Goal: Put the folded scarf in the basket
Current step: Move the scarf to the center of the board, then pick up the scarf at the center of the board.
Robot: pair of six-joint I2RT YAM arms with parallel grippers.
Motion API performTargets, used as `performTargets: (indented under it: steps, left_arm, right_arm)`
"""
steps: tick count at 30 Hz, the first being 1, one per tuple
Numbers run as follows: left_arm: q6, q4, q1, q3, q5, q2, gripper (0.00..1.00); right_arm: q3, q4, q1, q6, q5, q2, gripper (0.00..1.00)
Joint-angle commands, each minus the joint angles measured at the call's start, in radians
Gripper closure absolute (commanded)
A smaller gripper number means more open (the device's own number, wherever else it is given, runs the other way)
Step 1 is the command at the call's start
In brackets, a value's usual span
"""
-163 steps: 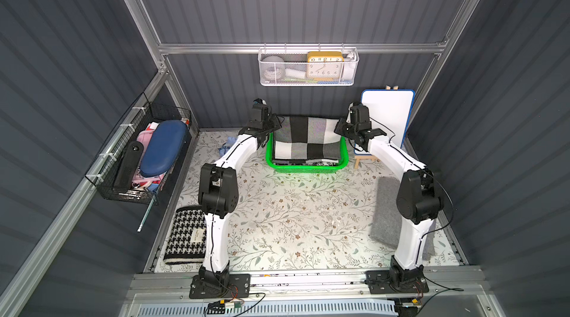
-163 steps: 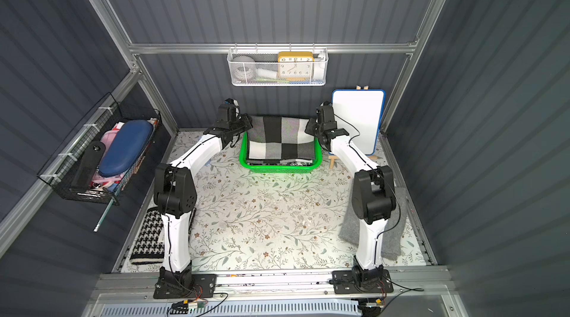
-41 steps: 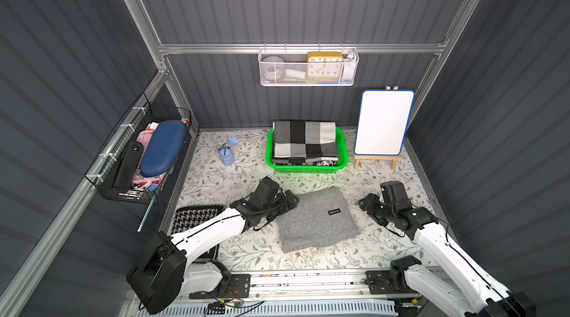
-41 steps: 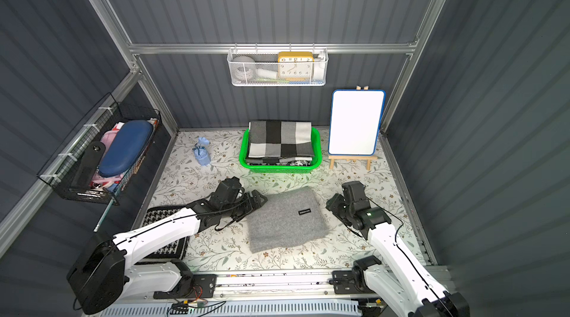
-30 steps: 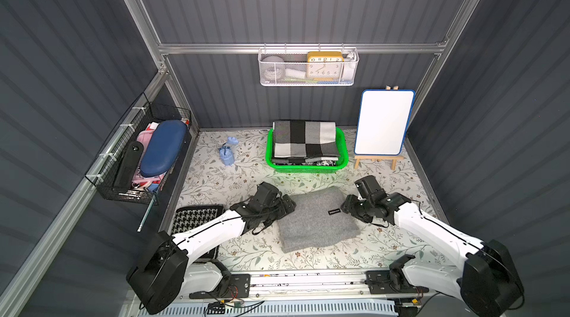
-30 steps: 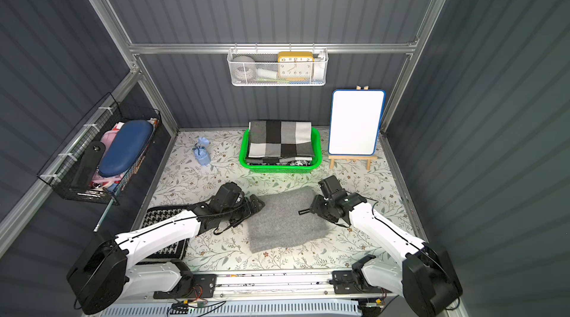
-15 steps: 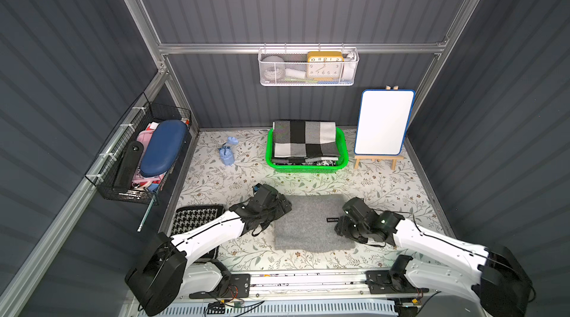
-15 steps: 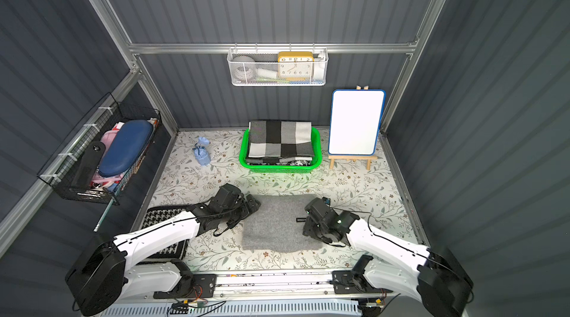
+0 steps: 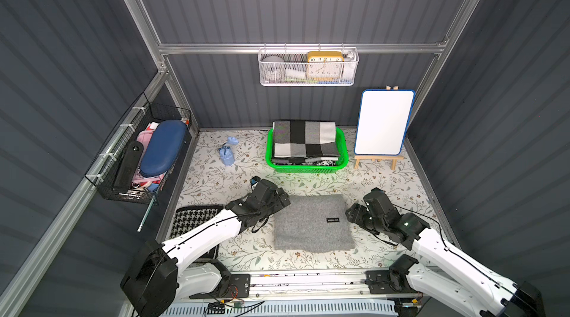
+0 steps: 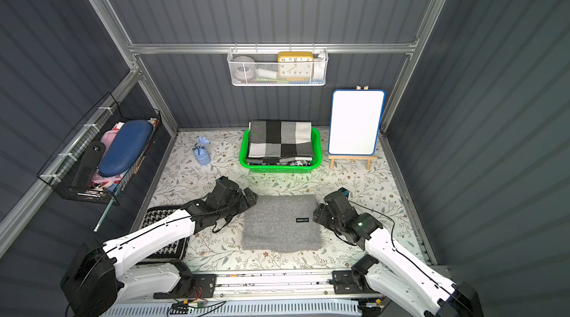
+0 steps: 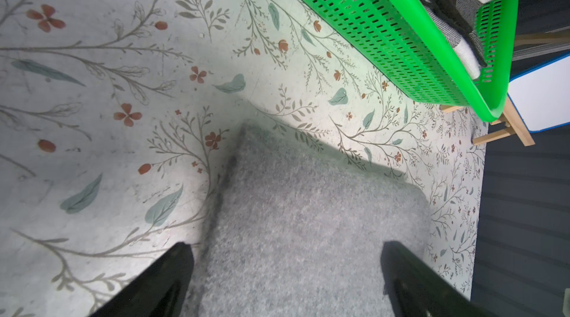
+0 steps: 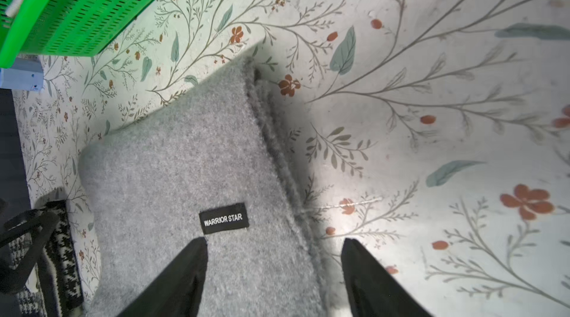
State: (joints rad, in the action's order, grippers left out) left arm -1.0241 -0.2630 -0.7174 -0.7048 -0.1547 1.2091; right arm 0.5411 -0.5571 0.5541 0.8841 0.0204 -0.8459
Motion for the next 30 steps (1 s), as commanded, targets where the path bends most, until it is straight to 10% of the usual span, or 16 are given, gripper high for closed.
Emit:
performTargets:
  steps: [1, 30]
  left_arm:
    - [0.147, -0.014, 0.006, -0.084, -0.016, 0.031, 0.01]
    - [0.166, 0.088, 0.056, -0.04, 0.082, 0.243, 0.01]
  right_arm:
    - [0.02, 0.096, -0.18, -0.077, -0.179, -0.108, 0.27]
    - [0.122, 0.319, -0.272, -0.113, -0.39, -0.602, 0.29]
